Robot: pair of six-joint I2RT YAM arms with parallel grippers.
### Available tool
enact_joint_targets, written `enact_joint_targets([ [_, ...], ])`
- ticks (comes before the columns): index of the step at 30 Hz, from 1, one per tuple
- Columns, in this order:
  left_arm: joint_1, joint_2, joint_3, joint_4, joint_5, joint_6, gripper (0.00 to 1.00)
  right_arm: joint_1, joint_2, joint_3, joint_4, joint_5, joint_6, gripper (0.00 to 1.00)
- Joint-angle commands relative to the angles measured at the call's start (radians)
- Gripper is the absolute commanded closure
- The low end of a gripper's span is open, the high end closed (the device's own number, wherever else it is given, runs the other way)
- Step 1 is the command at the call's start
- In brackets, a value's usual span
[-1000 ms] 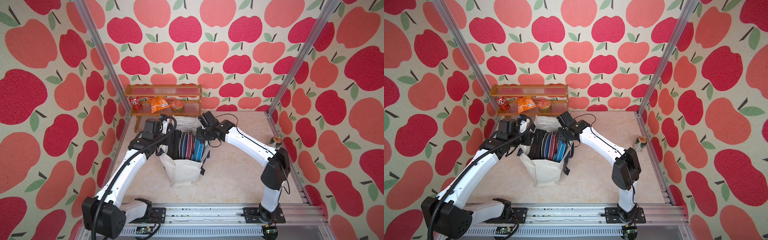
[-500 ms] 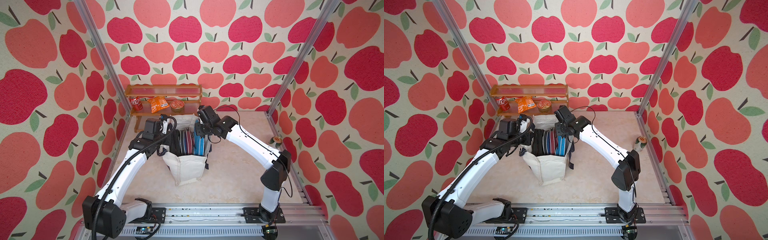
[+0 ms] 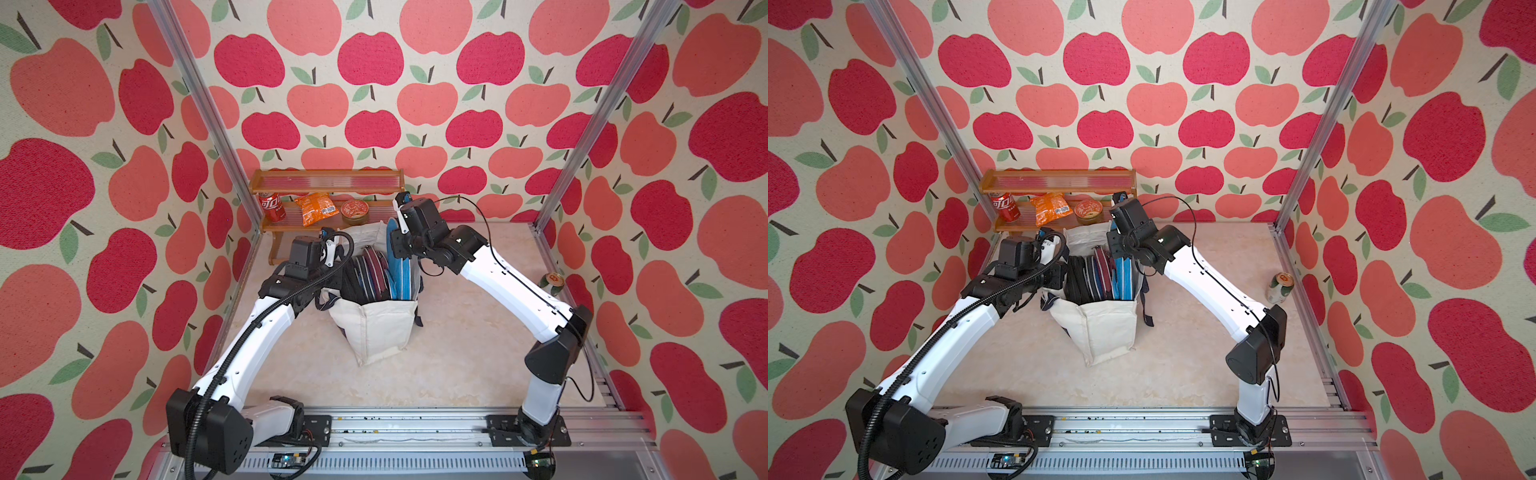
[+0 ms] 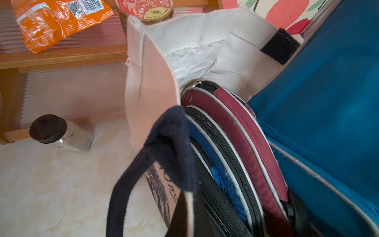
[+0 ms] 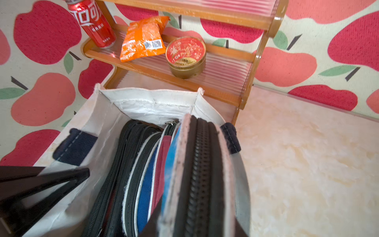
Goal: Remove the ping pong set from the canvas bag
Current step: Pick up the ping pong set from the canvas bag.
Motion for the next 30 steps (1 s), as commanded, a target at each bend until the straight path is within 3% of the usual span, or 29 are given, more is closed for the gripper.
enact_joint_targets([
  [1, -0.014, -0.009, 0.015, 0.086, 0.023, 0.013, 1.00, -0.002, -0.097, 0.086, 0.271, 0.027, -0.045, 0.96],
  [12, -0.018, -0.006, 0.012, 0.085, 0.016, 0.021, 1.00, -0.004, -0.066, 0.225, 0.323, 0.056, -0.148, 0.97],
  [19, -0.021, 0.000, 0.008, 0.085, 0.015, 0.024, 1.00, -0.054, -0.129, 0.220, 0.391, 0.088, -0.189, 0.97],
  [25, -0.021, 0.003, 0.008, 0.086, 0.014, 0.026, 1.00, -0.178, -0.276, 0.070, 0.473, 0.082, -0.125, 0.97],
  [30, -0.023, 0.014, 0.016, 0.080, 0.026, 0.028, 1.00, -0.394, -0.367, -0.057, 0.409, 0.017, 0.052, 0.98],
])
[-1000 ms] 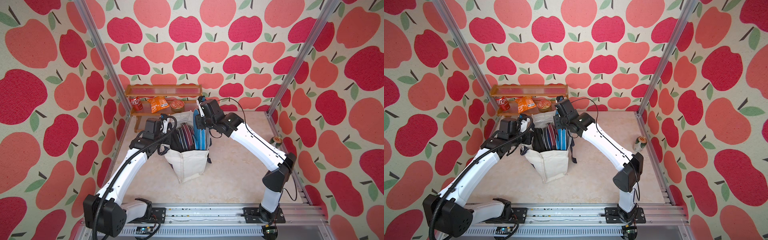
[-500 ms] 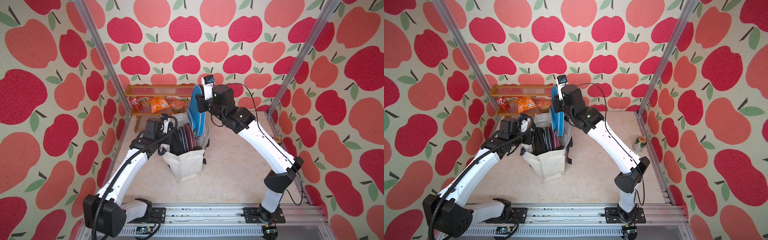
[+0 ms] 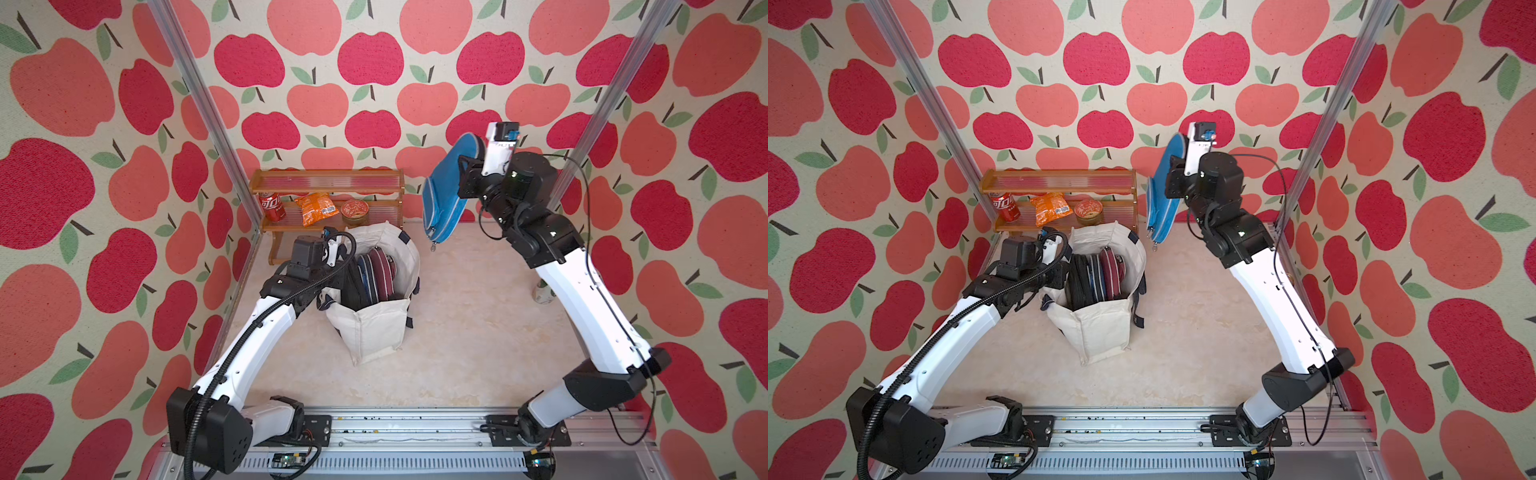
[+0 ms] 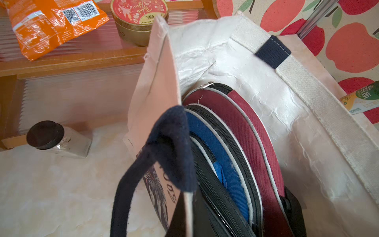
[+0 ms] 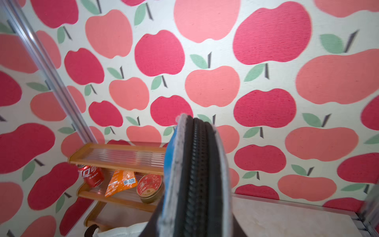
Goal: Remove the ping pong set from the canvas bag
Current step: Pick up the ping pong set from the canvas bag, then place the ping pong set at the center of the board.
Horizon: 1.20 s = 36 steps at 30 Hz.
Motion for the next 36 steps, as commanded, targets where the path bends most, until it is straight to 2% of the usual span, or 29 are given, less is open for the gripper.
enact_joint_targets([
  [1, -0.010, 0.006, 0.015, 0.062, 0.029, 0.020, 1.00, -0.135, -0.073, -0.069, 0.076, -0.055, 0.168, 0.98],
  [6, -0.008, 0.002, 0.013, 0.065, 0.046, 0.025, 1.00, -0.345, -0.103, -0.332, 0.236, -0.260, 0.378, 0.98],
  [12, -0.001, 0.024, 0.014, 0.062, 0.060, 0.026, 1.00, -0.415, -0.003, -0.484, 0.437, -0.391, 0.487, 0.98],
  [17, 0.006, 0.038, 0.016, 0.060, 0.066, 0.026, 1.00, -0.419, 0.120, -0.527, 0.577, -0.401, 0.503, 0.98],
  [27, 0.010, 0.035, 0.013, 0.062, 0.072, 0.031, 1.00, -0.416, 0.405, -0.571, 0.969, -0.387, 0.681, 0.97],
  [36, 0.009, 0.014, 0.007, 0.066, 0.061, 0.041, 1.00, -0.406, 0.601, -0.504, 1.092, -0.358, 0.698, 0.94],
])
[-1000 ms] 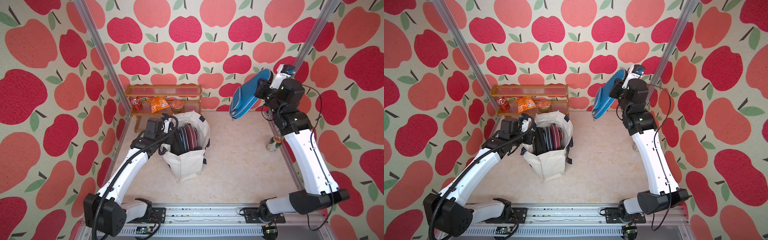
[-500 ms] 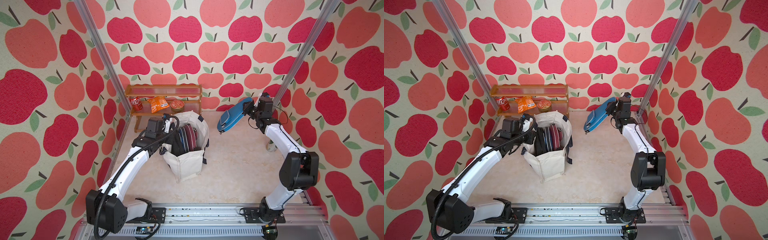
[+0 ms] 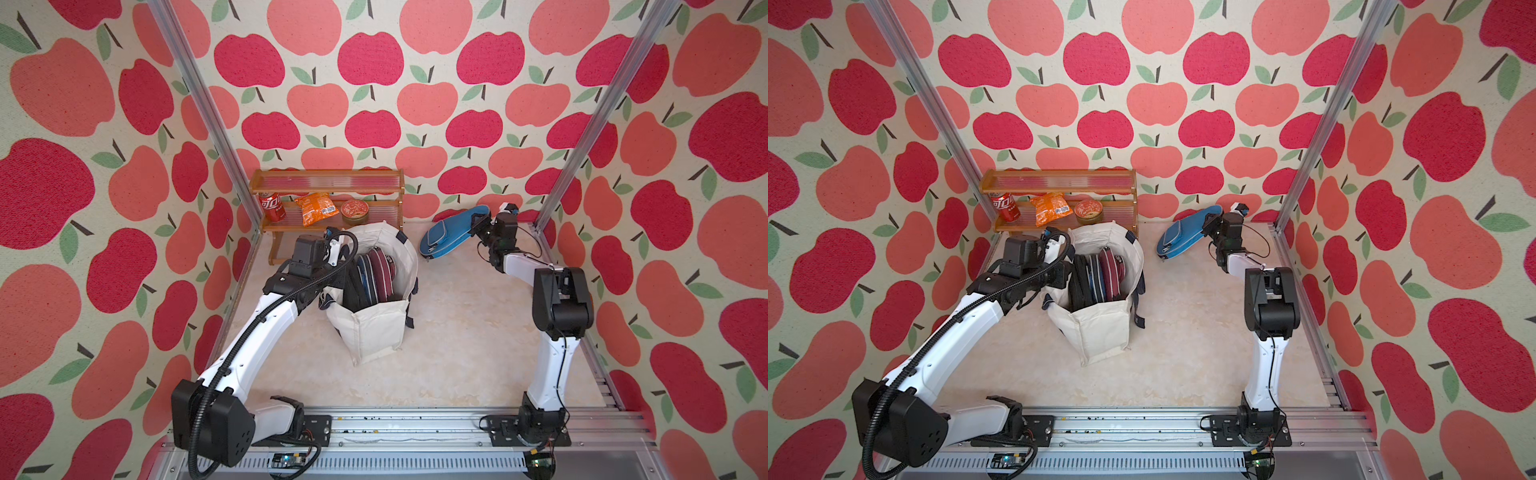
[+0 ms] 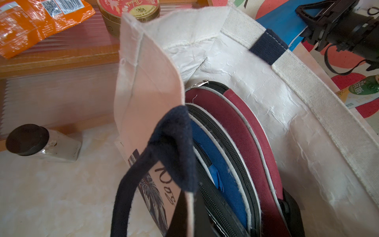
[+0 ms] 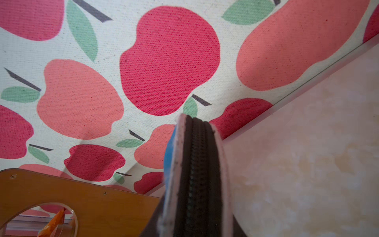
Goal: Remove the ping pong set from the canvas bag
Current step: Place the ping pong set at the center of the board.
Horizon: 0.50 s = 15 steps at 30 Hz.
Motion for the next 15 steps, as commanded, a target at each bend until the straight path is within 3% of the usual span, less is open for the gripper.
enact_joint_targets([
  [1, 0.001, -0.015, 0.007, 0.049, 0.017, 0.030, 1.00, 0.006, 0.028, 0.069, 0.169, 0.010, 0.064, 0.94],
  [15, -0.004, -0.025, 0.006, 0.049, 0.011, 0.038, 1.00, -0.001, 0.206, 0.078, 0.291, -0.072, 0.219, 0.85],
])
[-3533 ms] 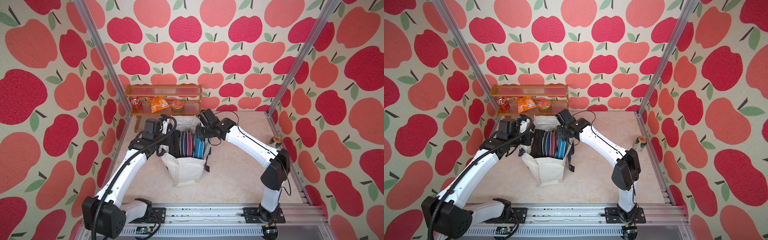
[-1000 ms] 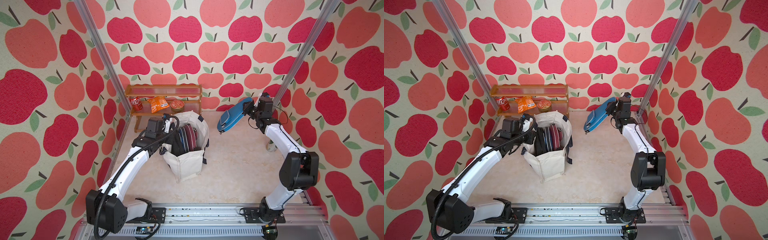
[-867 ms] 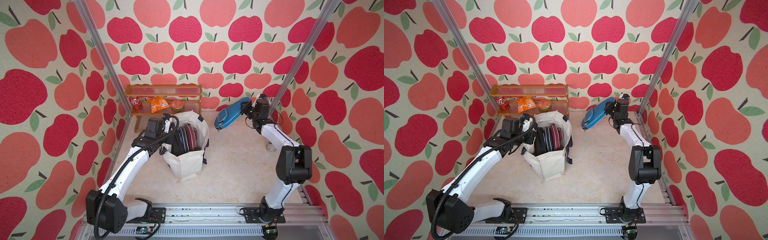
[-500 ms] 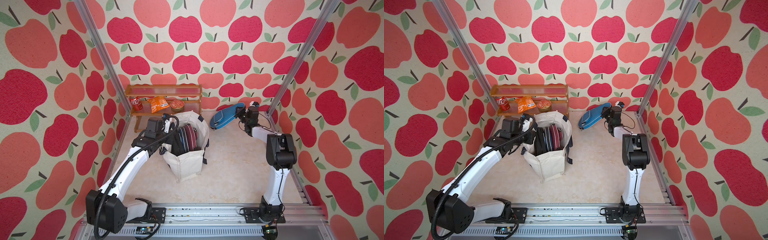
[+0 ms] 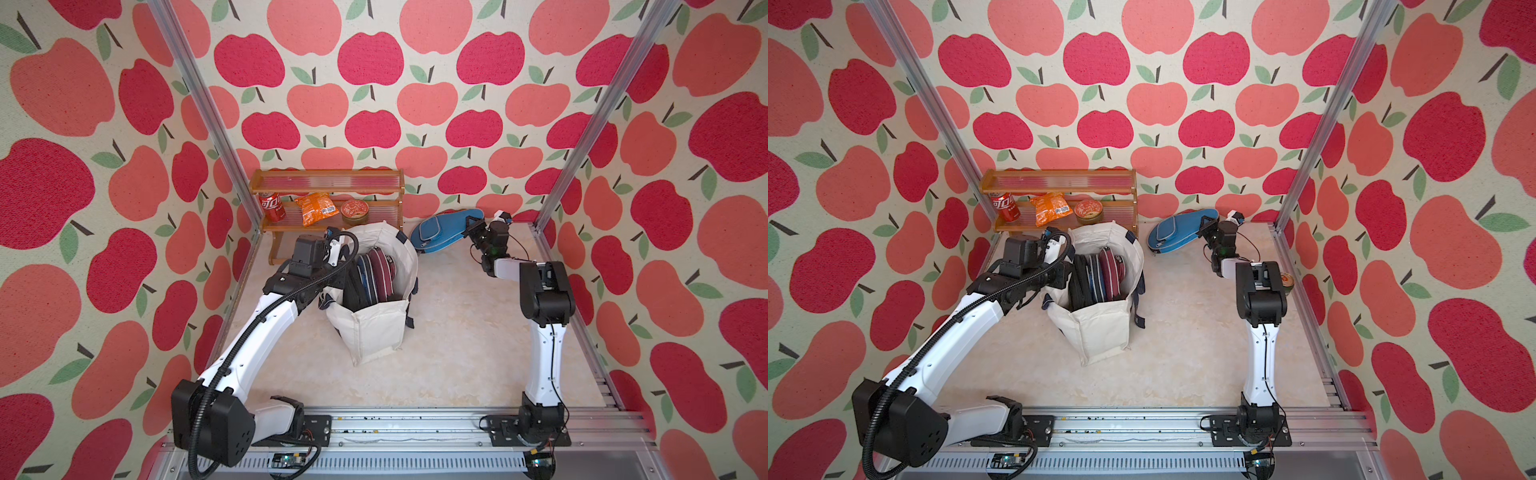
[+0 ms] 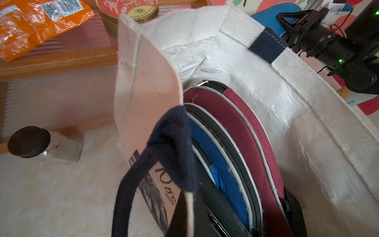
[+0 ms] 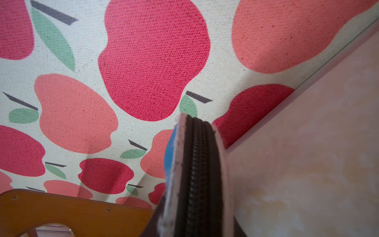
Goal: Remove the ping pong set from the canvas bag
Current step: Place the ping pong set at the center of the board.
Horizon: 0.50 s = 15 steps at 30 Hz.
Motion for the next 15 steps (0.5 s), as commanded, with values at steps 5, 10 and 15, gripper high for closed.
enact_joint_targets([
  [5, -0.005, -0.033, 0.004, 0.048, 0.007, 0.025, 1.00, -0.005, 0.075, 0.053, 0.077, -0.075, 0.082, 0.83],
  [10, -0.011, -0.032, 0.002, 0.047, -0.003, 0.028, 1.00, -0.005, 0.102, 0.065, 0.057, -0.089, 0.102, 0.79],
  [15, -0.015, -0.031, 0.005, 0.044, -0.005, 0.030, 1.00, -0.012, 0.112, 0.072, 0.029, -0.106, 0.122, 0.74],
])
